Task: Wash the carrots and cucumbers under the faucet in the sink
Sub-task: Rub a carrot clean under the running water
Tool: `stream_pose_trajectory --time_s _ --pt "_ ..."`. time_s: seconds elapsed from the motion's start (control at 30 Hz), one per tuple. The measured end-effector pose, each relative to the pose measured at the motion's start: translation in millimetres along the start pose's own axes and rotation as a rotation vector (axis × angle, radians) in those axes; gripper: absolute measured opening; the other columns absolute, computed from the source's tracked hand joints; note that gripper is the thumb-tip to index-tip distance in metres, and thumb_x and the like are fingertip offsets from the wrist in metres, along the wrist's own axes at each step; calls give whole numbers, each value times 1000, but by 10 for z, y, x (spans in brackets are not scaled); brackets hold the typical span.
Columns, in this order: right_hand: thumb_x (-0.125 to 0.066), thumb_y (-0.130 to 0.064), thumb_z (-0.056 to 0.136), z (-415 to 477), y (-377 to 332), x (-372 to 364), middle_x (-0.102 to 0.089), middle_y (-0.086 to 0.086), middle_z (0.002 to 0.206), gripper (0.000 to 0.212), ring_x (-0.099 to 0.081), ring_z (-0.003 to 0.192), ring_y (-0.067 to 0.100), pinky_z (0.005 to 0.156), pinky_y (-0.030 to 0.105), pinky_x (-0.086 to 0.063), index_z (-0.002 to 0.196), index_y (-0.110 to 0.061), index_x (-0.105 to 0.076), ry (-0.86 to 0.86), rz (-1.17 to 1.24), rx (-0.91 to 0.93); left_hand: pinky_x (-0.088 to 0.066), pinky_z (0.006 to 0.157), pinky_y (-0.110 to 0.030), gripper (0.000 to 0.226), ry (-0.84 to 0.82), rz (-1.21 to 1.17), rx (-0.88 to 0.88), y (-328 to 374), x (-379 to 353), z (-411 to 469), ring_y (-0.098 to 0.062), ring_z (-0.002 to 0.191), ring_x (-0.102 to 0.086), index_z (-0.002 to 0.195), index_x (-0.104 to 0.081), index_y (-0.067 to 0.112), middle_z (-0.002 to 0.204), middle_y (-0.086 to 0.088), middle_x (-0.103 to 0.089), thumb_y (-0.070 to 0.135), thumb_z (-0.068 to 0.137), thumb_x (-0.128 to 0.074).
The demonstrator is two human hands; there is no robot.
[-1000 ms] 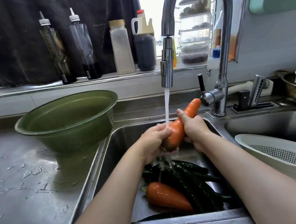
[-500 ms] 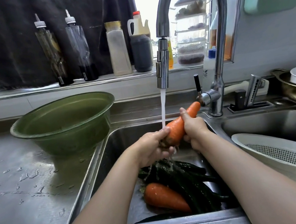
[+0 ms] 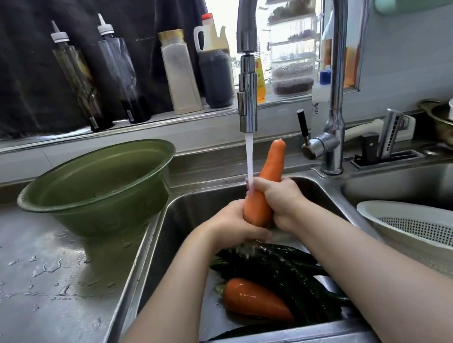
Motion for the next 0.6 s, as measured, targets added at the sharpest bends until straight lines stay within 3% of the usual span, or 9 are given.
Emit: stream_pose_trajectory --time_s 0.07,0.13,0.23,0.3,0.37,0.43,0.5,0.53,0.6 --pt "-87 -22 75 -58 -10 -93 -74 12 105 48 -73 92 29 90 49 -59 115 -13 -63 6 6 75 -61 79 -39 38 267 197 30 -3 40 72 -20 80 -71 102 -64 17 89 -2 -74 10 71 -84" --pt "-85 -20 76 -106 -44 -151 -73 6 101 46 -72 92 25 87 42 -56 114 -17 -60 62 52 157 -59 84 -38 55 538 242 -25 87 -9 28 -16 92 -70 123 -58 32 100 5 -74 26 74 -81" --pt "-82 -17 78 -164 -139 -143 -73 1 89 28 -71 82 18 79 33 -56 99 -20 -65 165 73 245 -52 80 -33 56 662 285 -156 215 -176 -10 -21 101 -67 140 -48 31 108 2 -73 37 88 -69" --pt "-81 -13 73 -134 -183 -73 -73 1 84 22 -71 80 20 79 34 -58 89 -19 -67 195 25 236 -46 75 -29 49 584 388 -139 269 -236 30 -24 101 -67 134 -50 26 105 0 -72 34 88 -66" --pt "-79 -10 65 -57 -174 32 -72 5 85 26 -70 79 26 81 39 -60 86 -17 -66 153 5 128 -48 70 -31 35 406 385 -100 292 -260 61 -23 90 -69 110 -61 22 94 -2 -71 31 78 -74" --pt "-78 -9 66 -32 -129 97 -69 10 82 25 -68 71 27 75 41 -61 86 -12 -63 3 65 -9 -53 61 -32 26 227 109 -53 237 -263 67 -21 69 -68 89 -65 15 76 -4 -68 18 68 -81" --pt "-74 -8 76 -46 -78 116 -64 10 74 18 -65 63 25 66 36 -58 88 -12 -61 -179 136 -108 -55 61 -33 26 106 -155 36 142 -237 37 -22 60 -64 90 -66 9 72 -8 -66 7 69 -81" --pt "-71 -8 79 -44 -70 116 -62 10 72 13 -63 63 25 67 36 -57 85 -12 -59 -251 174 -126 -55 61 -33 29 31 -240 71 100 -214 19 -22 60 -61 93 -65 8 73 -9 -66 9 68 -81" --pt "-66 -6 83 -69 -66 88 -60 11 72 14 -61 69 27 83 42 -55 75 -13 -56 -432 297 -126 -52 58 -26 40 -182 -458 133 10 -181 -36 -17 63 -52 98 -63 8 78 -7 -67 21 64 -81"
Point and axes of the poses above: each hand's wrist, its own z-axis towards the middle knuckle, its own x-axis out of the back of the hand, y = z × x, the point moved 3 cm from there along z, towards the middle knuckle
